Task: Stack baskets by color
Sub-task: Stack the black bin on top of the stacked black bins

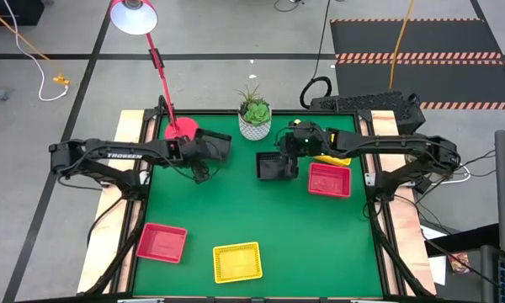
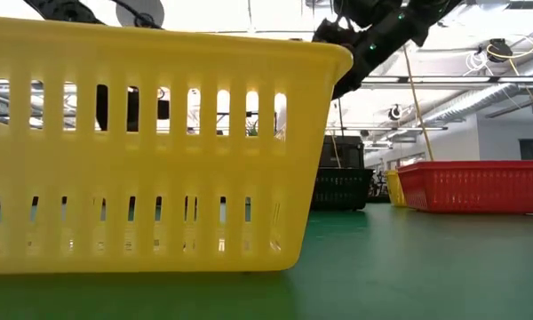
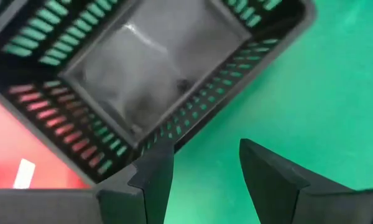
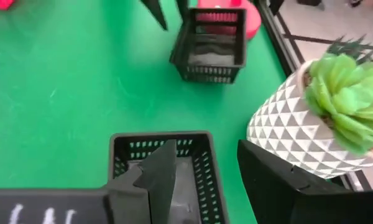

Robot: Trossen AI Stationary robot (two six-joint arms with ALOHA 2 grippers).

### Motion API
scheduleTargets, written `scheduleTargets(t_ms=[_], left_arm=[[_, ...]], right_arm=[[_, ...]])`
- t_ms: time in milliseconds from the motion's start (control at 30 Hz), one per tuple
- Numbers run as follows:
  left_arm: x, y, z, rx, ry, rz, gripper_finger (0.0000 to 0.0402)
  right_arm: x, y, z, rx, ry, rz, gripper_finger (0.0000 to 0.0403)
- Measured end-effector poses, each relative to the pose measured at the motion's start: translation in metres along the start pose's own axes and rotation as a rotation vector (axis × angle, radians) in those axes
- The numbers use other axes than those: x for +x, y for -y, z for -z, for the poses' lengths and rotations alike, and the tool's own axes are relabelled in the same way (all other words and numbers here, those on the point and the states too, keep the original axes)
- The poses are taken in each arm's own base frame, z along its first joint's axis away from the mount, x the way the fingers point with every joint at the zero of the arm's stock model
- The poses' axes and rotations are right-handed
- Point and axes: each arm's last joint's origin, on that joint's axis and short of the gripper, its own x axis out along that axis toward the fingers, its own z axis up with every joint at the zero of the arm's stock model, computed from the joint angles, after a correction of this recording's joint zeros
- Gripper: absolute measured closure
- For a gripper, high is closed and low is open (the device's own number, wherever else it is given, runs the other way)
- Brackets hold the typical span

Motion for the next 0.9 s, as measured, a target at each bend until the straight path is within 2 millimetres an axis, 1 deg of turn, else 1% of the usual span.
scheduleTargets(t_ms=[133, 267, 467, 567, 667, 800, 900], left_arm=[[0.009, 0.001, 0.001, 0.032, -0.040, -0.027, 0.0215], [0.010, 0.002, 0.002, 0.037, -0.051, -0.028, 0.0215], [-0.005, 0.000, -0.001, 0.070, 0.013, -0.019, 0.0215], [-0.014, -0.002, -0.003, 0.126, 0.058, -0.018, 0.0215], [-0.020, -0.005, -0.002, 0.194, 0.067, -0.044, 0.0215], [-0.021, -0.012, -0.003, 0.243, 0.072, -0.110, 0.0215], [-0.017, -0.016, -0.004, 0.312, 0.051, -0.129, 0.0215]], right_arm=[[0.005, -0.006, 0.001, -0.007, -0.011, -0.016, 0.0238], [0.005, -0.008, -0.001, -0.004, 0.003, -0.020, 0.0238], [0.005, -0.007, -0.002, 0.004, 0.016, -0.015, 0.0238], [0.005, -0.007, -0.002, 0.010, 0.015, -0.015, 0.0238], [0.005, -0.007, -0.005, 0.041, 0.045, -0.010, 0.0238], [0.007, -0.011, -0.007, 0.071, 0.145, -0.007, 0.0238], [0.008, -0.017, -0.008, 0.030, 0.186, -0.069, 0.0238]])
